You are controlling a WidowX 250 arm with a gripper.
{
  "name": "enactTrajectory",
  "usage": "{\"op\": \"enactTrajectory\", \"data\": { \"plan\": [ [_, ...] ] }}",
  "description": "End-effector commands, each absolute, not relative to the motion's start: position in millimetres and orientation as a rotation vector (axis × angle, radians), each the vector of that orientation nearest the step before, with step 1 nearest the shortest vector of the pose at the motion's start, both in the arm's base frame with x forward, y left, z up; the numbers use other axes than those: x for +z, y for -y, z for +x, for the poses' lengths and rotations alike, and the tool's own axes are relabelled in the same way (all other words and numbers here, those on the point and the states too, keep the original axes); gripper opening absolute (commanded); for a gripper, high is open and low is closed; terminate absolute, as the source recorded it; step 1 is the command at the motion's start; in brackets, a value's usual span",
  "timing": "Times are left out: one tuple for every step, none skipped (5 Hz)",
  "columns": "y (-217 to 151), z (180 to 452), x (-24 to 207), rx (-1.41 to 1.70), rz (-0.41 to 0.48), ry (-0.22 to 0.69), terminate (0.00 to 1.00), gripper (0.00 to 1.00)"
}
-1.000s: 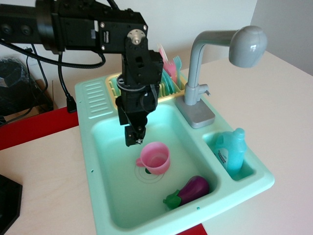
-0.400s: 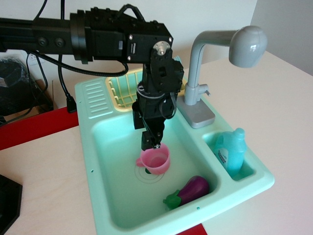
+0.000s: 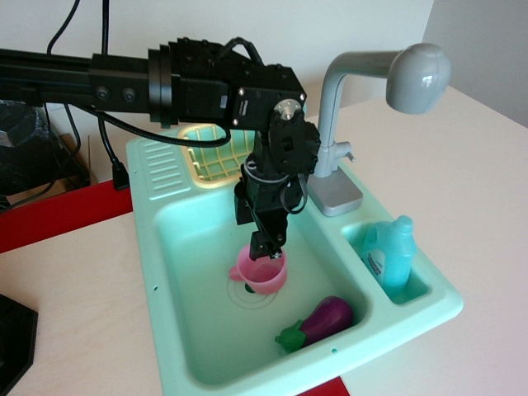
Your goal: Put cup from sink to drying rack
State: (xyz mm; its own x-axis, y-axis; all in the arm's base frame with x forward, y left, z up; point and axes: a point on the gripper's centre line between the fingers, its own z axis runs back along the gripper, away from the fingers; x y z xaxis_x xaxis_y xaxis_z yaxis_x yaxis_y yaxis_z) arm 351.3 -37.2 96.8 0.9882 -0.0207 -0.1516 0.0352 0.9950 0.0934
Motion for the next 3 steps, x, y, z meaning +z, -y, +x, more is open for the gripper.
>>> {"op": "enactTrajectory", "data": {
  "plan": [
    [37, 360, 95, -0.009, 0.110, -0.109, 0.00, 1.00],
    [39, 361, 85, -0.007, 0.118, -0.120, 0.00, 1.00],
    [40, 360, 81, -0.004, 0.120, -0.103, 0.00, 0.00]
  ]
}}
